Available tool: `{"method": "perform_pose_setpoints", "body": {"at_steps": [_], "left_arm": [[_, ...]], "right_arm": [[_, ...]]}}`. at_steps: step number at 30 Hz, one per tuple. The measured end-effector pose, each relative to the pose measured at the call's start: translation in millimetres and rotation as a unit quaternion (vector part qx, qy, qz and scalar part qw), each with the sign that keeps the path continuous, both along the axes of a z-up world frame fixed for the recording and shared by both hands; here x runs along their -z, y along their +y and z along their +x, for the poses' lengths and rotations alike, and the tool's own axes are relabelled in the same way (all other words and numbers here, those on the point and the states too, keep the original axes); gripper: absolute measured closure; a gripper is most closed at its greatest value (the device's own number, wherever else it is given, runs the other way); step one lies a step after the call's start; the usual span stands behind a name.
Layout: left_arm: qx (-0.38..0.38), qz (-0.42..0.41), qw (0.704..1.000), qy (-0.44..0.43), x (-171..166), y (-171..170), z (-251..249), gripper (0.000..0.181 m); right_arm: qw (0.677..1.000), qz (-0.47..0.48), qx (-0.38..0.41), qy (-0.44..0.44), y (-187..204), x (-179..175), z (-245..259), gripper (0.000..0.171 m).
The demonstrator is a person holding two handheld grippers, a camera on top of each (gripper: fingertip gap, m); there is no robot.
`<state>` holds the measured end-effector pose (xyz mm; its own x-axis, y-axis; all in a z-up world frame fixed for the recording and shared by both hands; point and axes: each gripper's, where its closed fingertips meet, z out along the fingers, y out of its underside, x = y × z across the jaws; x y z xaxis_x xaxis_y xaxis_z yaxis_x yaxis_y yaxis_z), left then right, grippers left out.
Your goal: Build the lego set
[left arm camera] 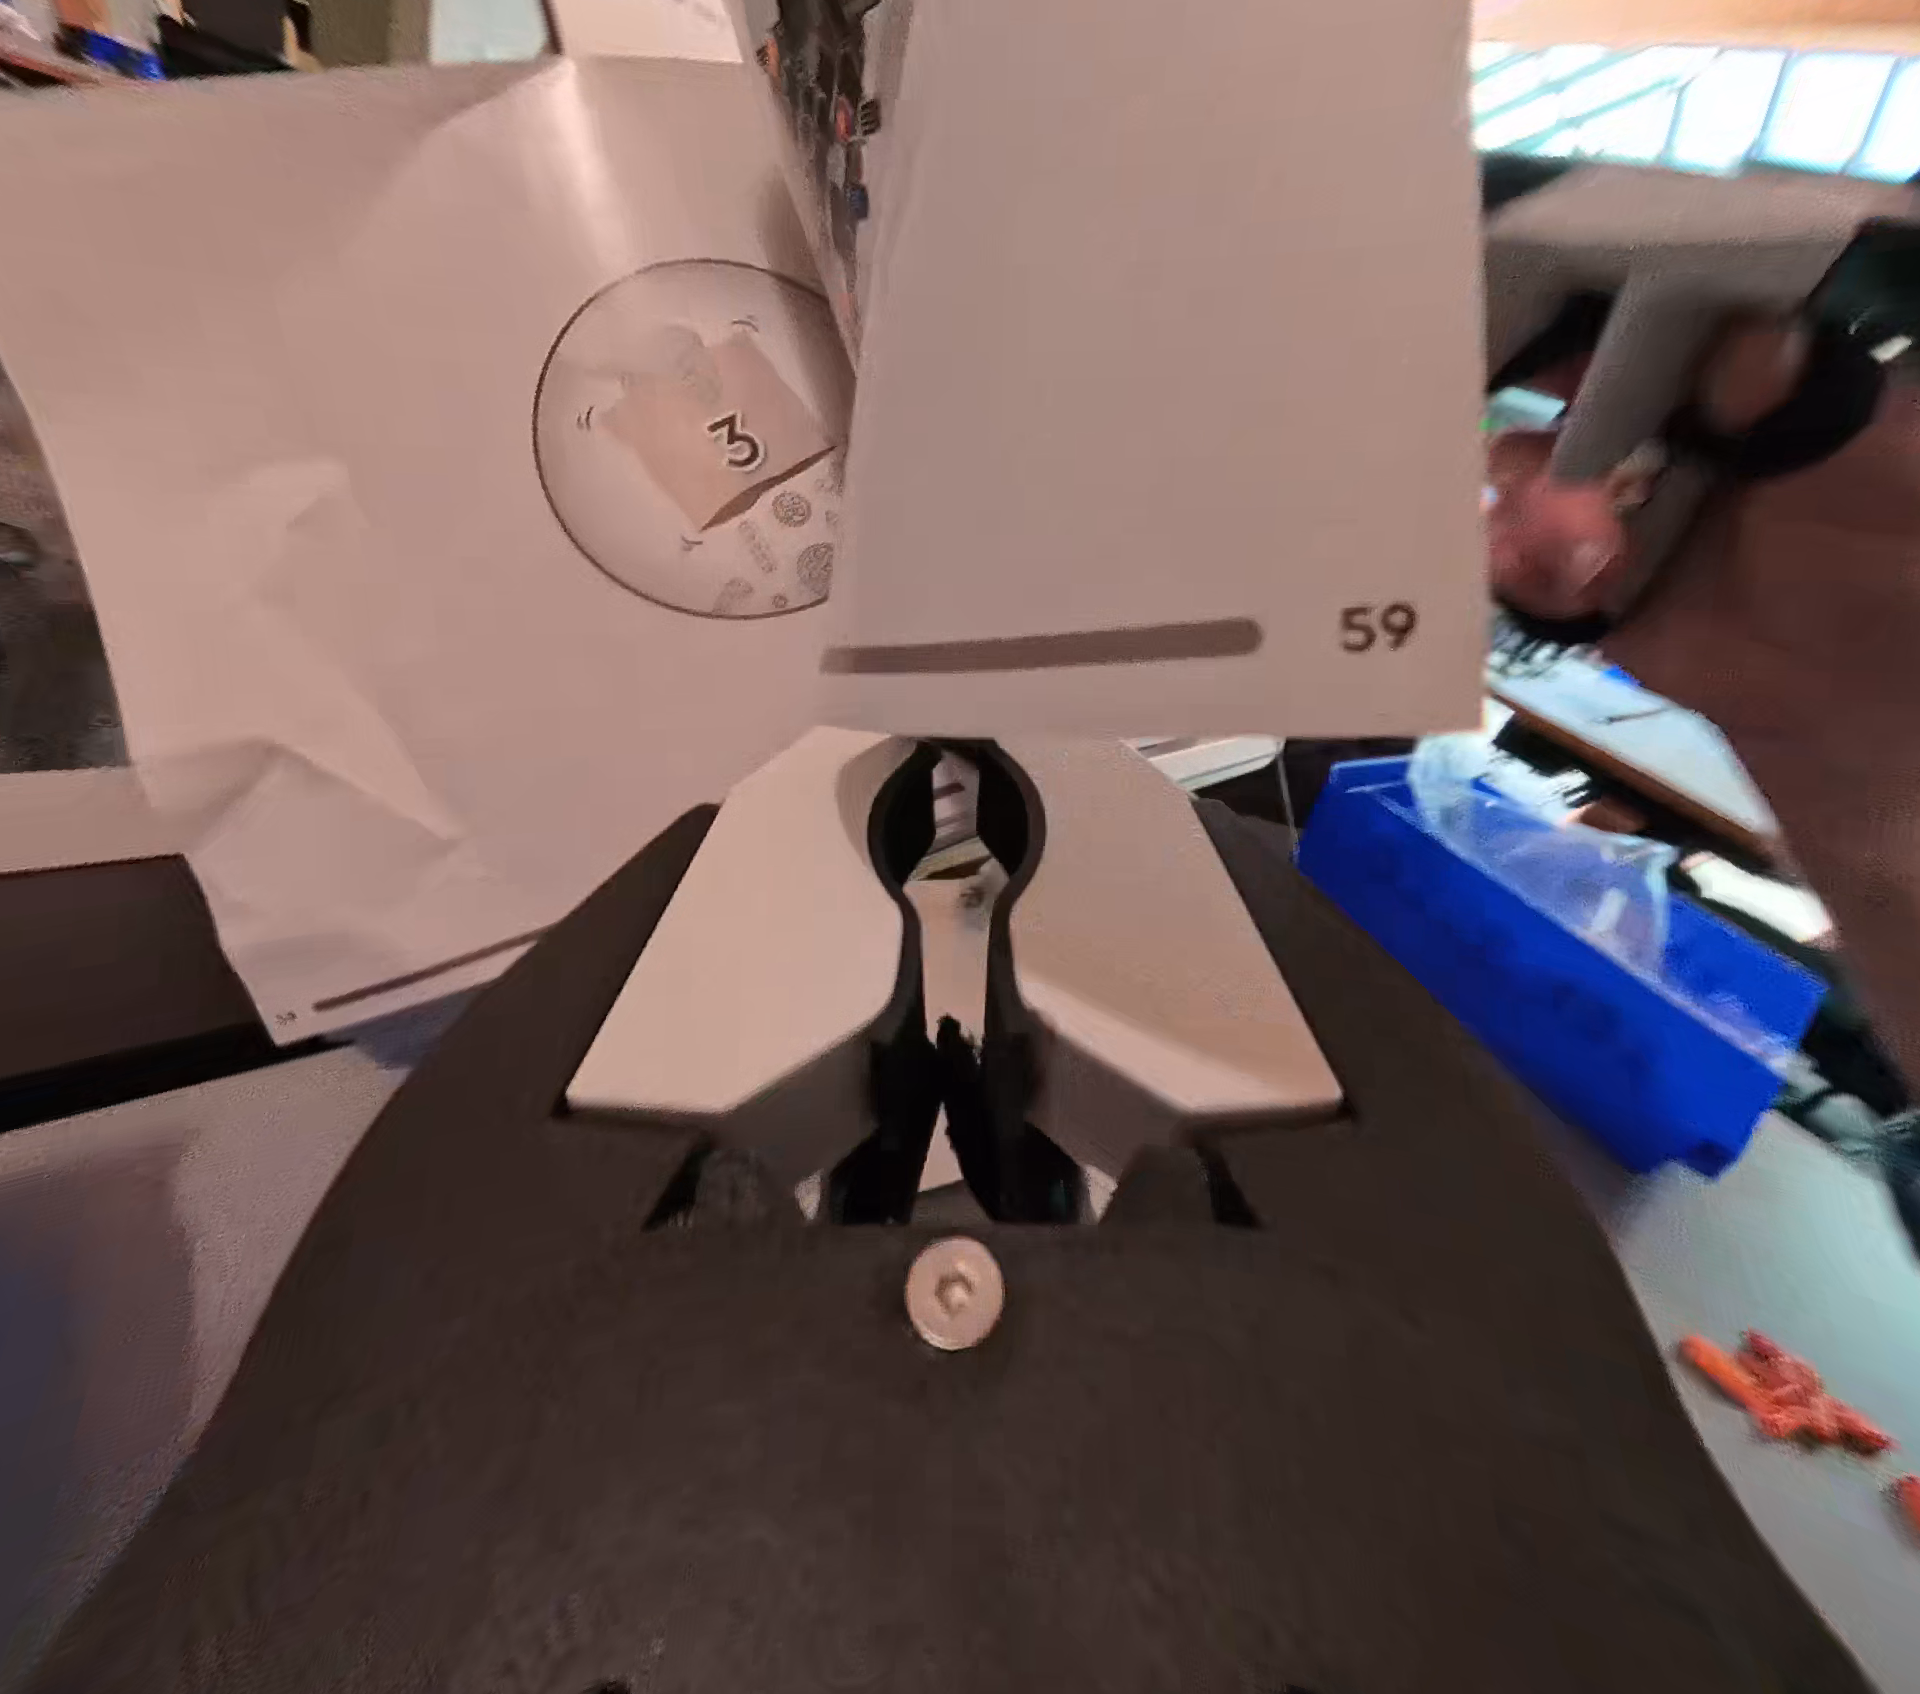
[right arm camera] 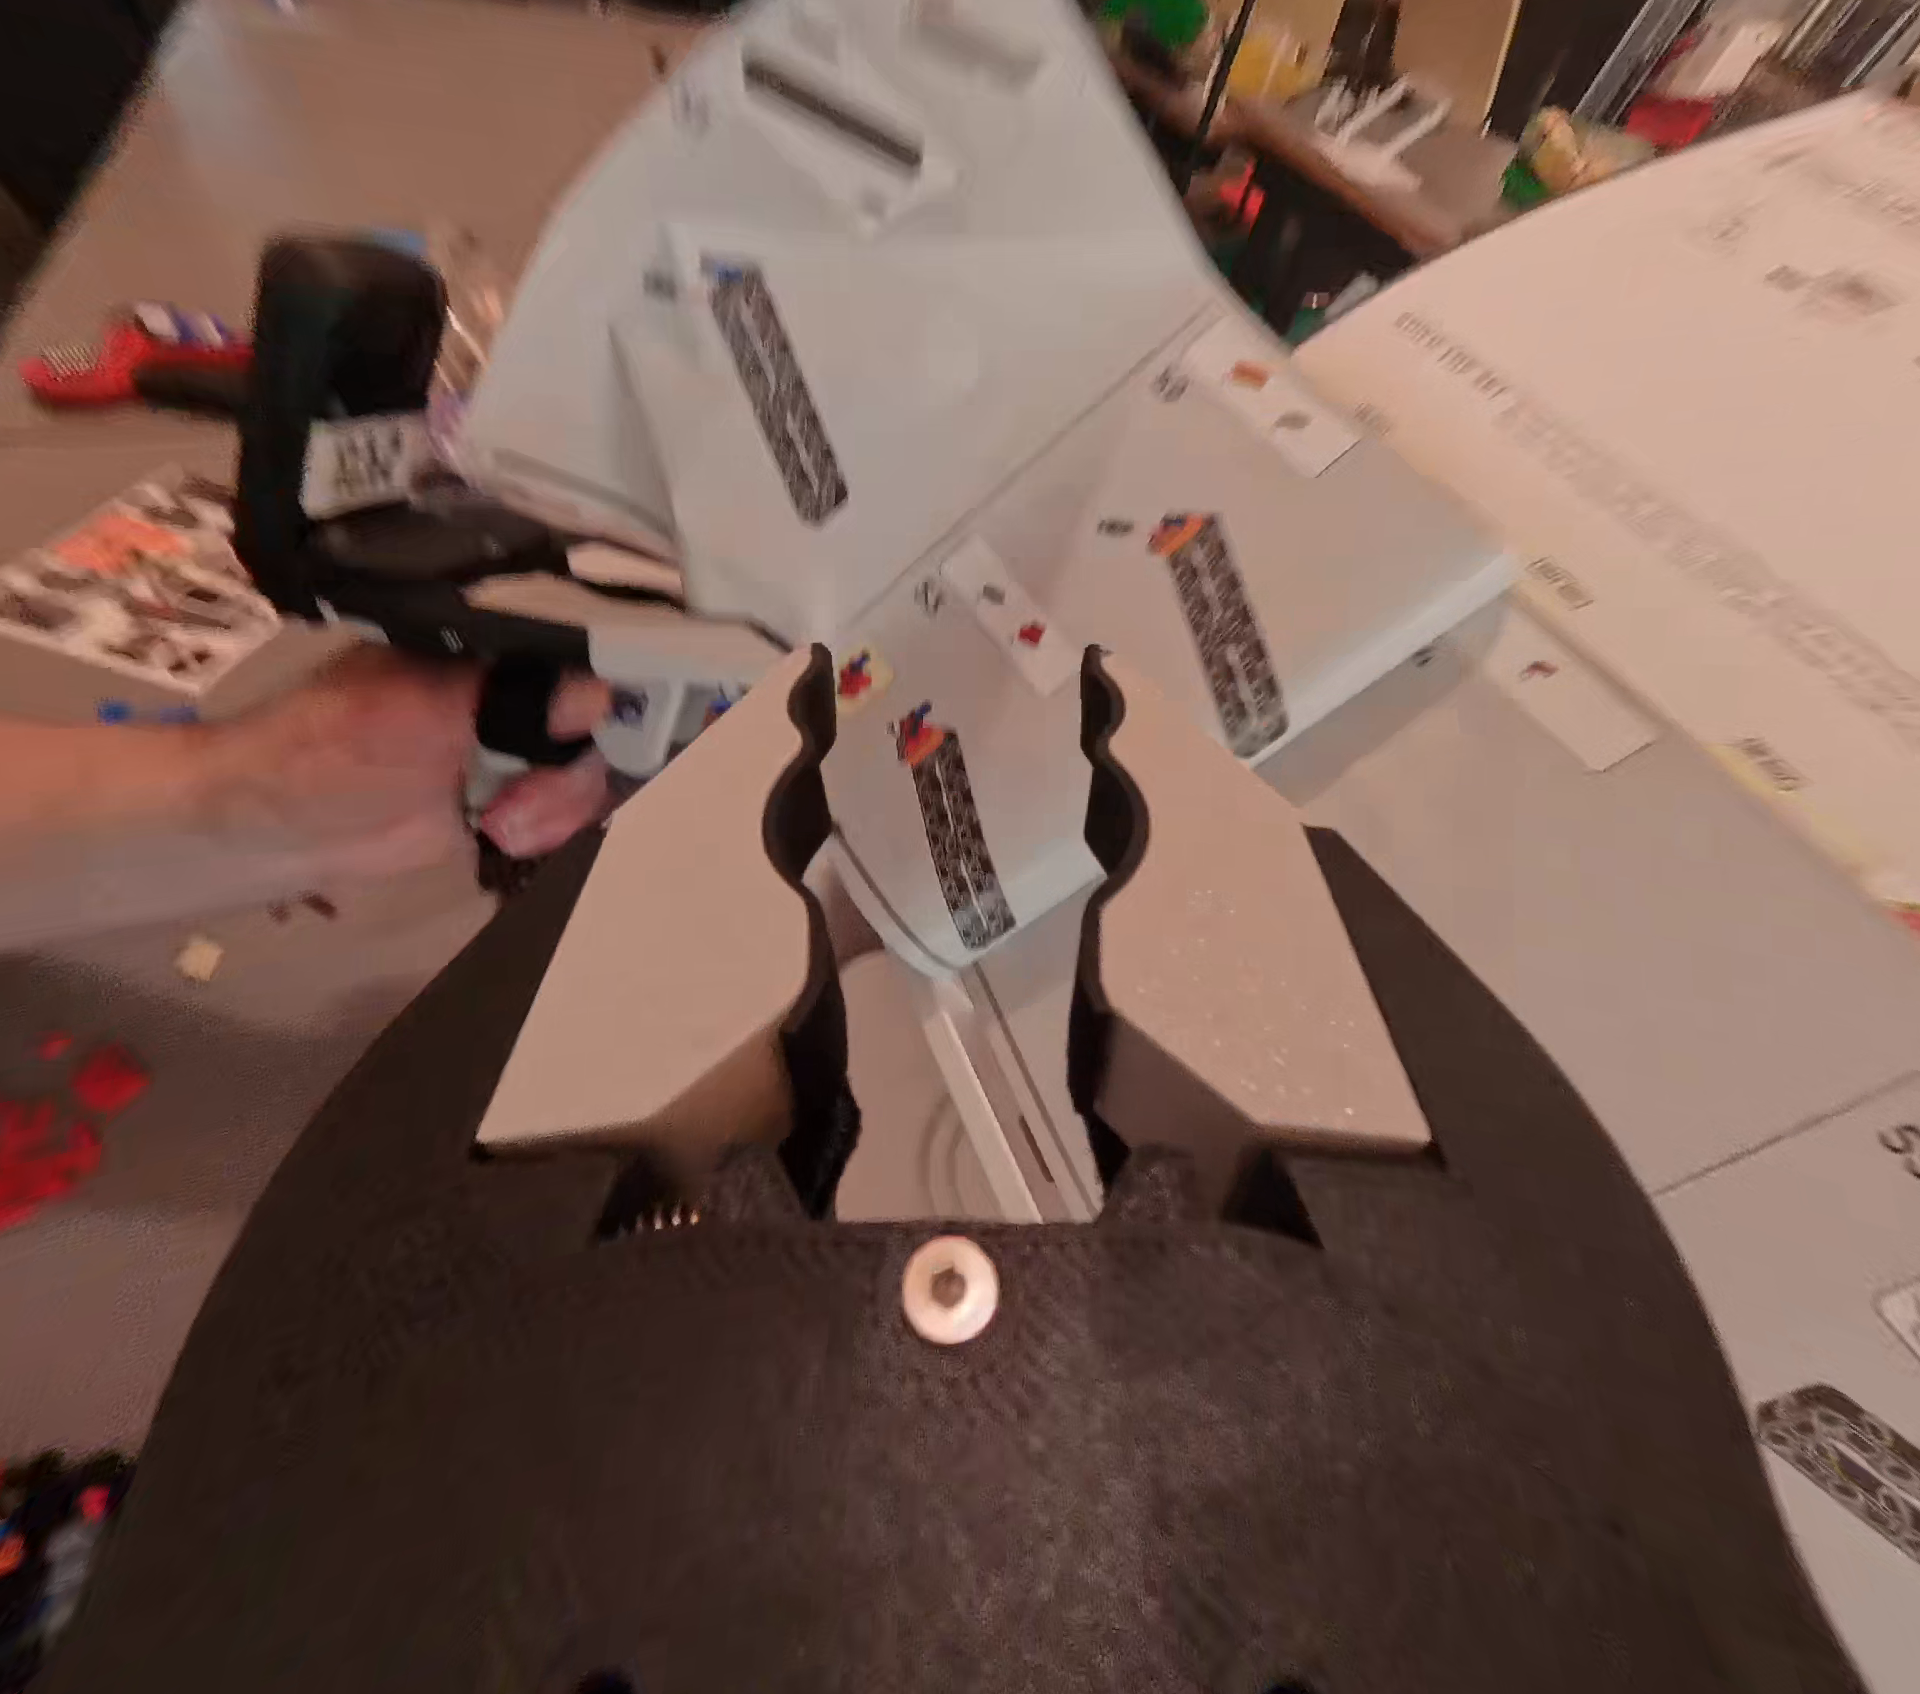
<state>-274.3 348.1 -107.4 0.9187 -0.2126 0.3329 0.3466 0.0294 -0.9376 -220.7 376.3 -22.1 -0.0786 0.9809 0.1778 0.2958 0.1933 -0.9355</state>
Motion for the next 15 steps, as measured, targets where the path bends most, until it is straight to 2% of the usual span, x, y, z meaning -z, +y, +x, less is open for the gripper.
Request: {"method": "perform_pose_setpoints", "body": {"at_steps": [1,3,6,9,12,13,15], "left_arm": [[0.012,0.01,1.0,-0.022,0.5,-0.1,-2.7,0.181],[0.023,0.017,0.998,-0.048,4.2,-0.1,-8.6,0.18],[0.018,0.029,0.997,-0.07,4.9,-2.2,-20.3,0.165],[0.005,0.051,0.995,-0.091,-0.6,-7.4,-36.9,0.156],[-0.002,0.06,0.994,-0.092,-3.6,-8.4,-48.3,0.167],[-0.008,0.063,0.994,-0.089,-4.3,-8.9,-52.8,0.178],[-0.013,0.058,0.994,-0.087,-1.7,-7.4,-59.1,0.181]], "right_arm": [[0.999,0.023,0.003,-0.029,0.0,17.6,-7.0,0.127],[0.993,0.085,0.011,-0.077,1.6,48.4,-17.3,0.126],[0.977,0.171,0.039,-0.124,11.1,81.0,-29.1,0.127],[0.971,0.195,0.065,-0.122,21.0,88.9,-38.4,0.136],[0.979,0.16,0.059,-0.115,19.6,83.3,-42.0,0.14],[0.979,0.159,0.058,-0.11,18.7,80.2,-41.2,0.14],[0.979,0.172,0.04,-0.102,8.8,76.0,-36.3,0.139]]}}
